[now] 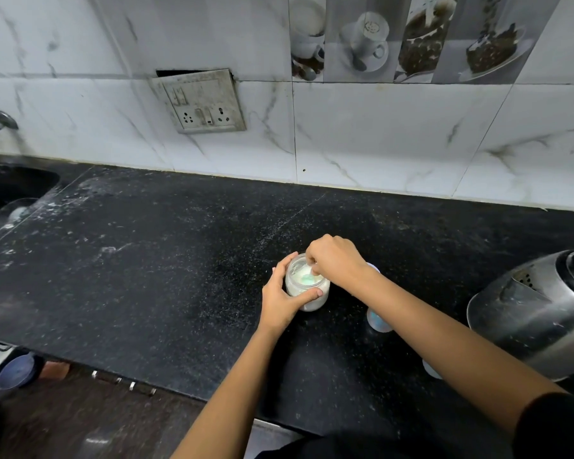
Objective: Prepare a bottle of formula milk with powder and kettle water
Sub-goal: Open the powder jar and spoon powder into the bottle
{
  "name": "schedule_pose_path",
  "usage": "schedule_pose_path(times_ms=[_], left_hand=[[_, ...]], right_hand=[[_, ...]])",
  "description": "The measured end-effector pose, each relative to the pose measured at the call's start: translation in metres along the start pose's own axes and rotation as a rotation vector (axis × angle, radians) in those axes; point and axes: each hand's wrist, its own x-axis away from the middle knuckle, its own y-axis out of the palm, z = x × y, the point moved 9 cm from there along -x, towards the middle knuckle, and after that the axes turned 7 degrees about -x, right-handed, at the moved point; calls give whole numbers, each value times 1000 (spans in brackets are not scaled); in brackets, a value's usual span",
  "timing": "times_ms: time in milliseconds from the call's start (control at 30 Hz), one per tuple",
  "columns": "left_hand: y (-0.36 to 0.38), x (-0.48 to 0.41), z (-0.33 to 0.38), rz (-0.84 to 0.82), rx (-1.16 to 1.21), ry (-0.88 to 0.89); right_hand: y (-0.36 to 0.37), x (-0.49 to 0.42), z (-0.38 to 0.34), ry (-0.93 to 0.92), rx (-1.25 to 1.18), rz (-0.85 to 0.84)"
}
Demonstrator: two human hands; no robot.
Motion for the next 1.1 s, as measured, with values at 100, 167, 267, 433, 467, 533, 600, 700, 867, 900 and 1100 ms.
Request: schedule_pose_path(times_ms=[100,167,267,433,467,533,600,700,867,900,1100], left_hand=[[0,0,0,-2,-1,2],[-1,1,1,-3,-4,2],[-1,1,1,1,-10,-2],[-1,1,0,0,-9,-6],[-1,1,1,-2,-3,-6],[-1,2,2,-1,4,-3],[-2,2,3,5,5,-2],[-2,2,3,3,5,-3],[-1,2,2,-4,-3,-2],[-1,1,2,-4,-5,-2],[-1,1,2,-4,-12,-2]], right_hand=[[2,2,-5,-58,13,-47],[1,2,-8,-84,19,-59],[-8,1,-10,-97,47,3],[-5,-2,-10,-21,53,26],[-4,-2,-11,-7,32,25],[0,-4,-13,8,-21,11],[4,-5,-18,16,-66,-9],[11,-5,-18,63,-149,-42],[13,-9,7,163,-462,-59],[10,-9,13,175,-519,-48],[-5,6,47,255,-722,53]])
